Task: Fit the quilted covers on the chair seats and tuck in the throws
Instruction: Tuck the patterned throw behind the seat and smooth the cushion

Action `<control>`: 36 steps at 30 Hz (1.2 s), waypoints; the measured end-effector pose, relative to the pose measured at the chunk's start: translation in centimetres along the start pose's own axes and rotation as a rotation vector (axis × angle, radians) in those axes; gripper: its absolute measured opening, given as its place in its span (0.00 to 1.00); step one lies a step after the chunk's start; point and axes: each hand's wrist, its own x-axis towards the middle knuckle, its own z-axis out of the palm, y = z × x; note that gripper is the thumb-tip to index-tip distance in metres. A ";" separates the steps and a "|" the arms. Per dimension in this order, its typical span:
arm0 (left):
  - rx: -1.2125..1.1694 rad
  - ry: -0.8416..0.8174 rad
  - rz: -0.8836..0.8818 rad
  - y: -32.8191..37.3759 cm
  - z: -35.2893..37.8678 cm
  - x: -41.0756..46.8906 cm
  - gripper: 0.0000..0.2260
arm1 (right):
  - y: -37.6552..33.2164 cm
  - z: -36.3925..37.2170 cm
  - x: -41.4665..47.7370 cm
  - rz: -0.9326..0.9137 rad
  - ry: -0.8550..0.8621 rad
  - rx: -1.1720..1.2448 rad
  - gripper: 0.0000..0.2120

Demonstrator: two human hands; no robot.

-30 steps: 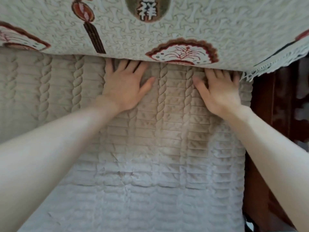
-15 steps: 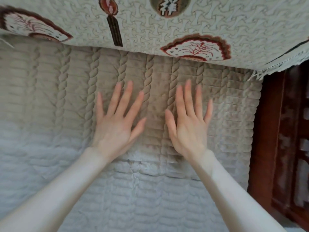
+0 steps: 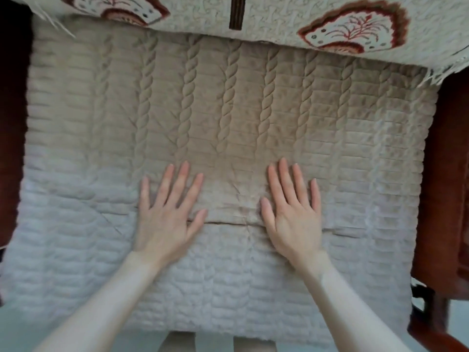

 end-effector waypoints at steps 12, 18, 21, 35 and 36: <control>-0.055 0.037 0.164 0.5 1.1 -6.3 0.28 | -5.1 0.9 -7.5 0.023 -0.027 0.036 0.32; -0.047 0.067 0.194 -0.3 2.8 -8.6 0.25 | -6.4 2.5 -10.0 0.043 0.024 0.020 0.27; -0.059 0.131 0.205 -0.2 3.3 -8.5 0.21 | -6.9 2.7 -9.8 0.036 0.108 0.065 0.23; -0.107 0.075 0.207 0.5 2.4 -13.3 0.18 | -7.5 3.0 -14.4 0.017 0.126 0.214 0.19; -0.125 0.067 0.178 0.9 1.4 -13.0 0.19 | -7.8 2.1 -14.1 0.029 0.103 0.207 0.20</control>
